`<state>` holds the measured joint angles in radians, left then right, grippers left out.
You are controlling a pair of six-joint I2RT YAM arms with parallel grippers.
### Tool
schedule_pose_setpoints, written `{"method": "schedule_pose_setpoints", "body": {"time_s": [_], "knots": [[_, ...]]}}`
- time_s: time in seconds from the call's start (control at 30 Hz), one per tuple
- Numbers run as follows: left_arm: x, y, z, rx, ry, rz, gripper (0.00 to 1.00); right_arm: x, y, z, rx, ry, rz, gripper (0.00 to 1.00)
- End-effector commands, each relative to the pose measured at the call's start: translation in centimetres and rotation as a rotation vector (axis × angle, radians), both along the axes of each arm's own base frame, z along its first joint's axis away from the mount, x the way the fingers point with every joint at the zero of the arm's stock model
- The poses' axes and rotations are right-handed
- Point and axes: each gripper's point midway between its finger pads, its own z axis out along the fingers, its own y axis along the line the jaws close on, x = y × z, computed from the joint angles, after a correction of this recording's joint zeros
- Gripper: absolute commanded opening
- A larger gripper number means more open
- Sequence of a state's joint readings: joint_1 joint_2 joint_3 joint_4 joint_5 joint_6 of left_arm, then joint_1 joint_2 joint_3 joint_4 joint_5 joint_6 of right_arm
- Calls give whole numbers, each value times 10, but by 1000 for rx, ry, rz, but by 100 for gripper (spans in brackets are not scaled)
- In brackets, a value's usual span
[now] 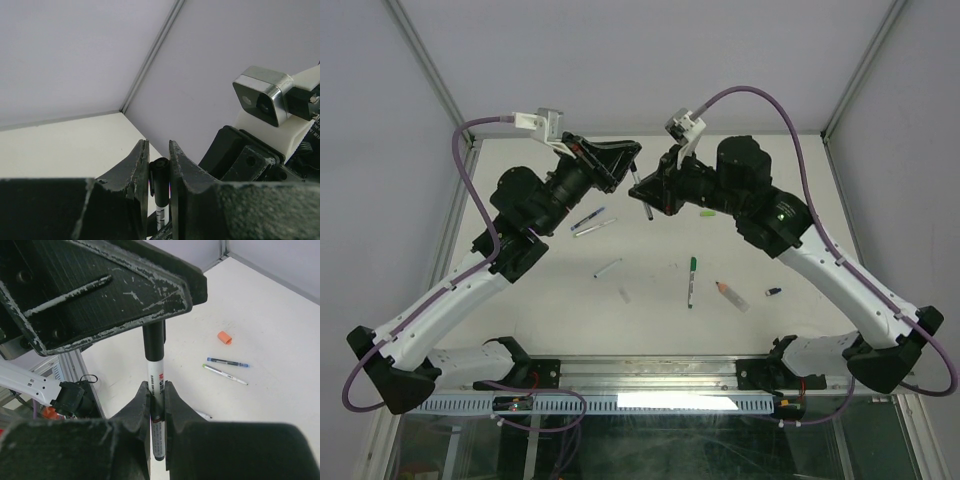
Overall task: Insert the pens into the pen caps
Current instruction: Insert the pen cap onto the pen.
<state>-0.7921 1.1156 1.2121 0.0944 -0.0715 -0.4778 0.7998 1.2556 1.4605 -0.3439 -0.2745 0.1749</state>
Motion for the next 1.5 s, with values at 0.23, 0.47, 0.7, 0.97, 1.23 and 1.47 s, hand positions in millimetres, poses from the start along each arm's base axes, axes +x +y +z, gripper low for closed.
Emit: {"method": "schedule_pose_setpoints", "body": {"time_s": [0.23, 0.47, 0.7, 0.97, 1.23, 1.47], "knots": [[-68, -58, -114, 286, 246, -354, 0, 39, -59, 235, 453, -529, -259, 0], [-75, -66, -122, 289, 261, -382, 0, 40, -56, 273, 497, -594, -221, 0], [-71, -56, -110, 248, 244, -328, 0, 50, -46, 240, 427, -542, -206, 0], [-68, -41, -89, 188, 209, -271, 0, 41, -34, 124, 331, -277, -136, 0], [-72, -53, -101, 179, 232, -328, 31, 32, -31, 26, 320, -7, -154, 0], [-68, -51, -103, 175, 227, -316, 42, 29, -46, -46, 291, 185, -265, 0]]}}
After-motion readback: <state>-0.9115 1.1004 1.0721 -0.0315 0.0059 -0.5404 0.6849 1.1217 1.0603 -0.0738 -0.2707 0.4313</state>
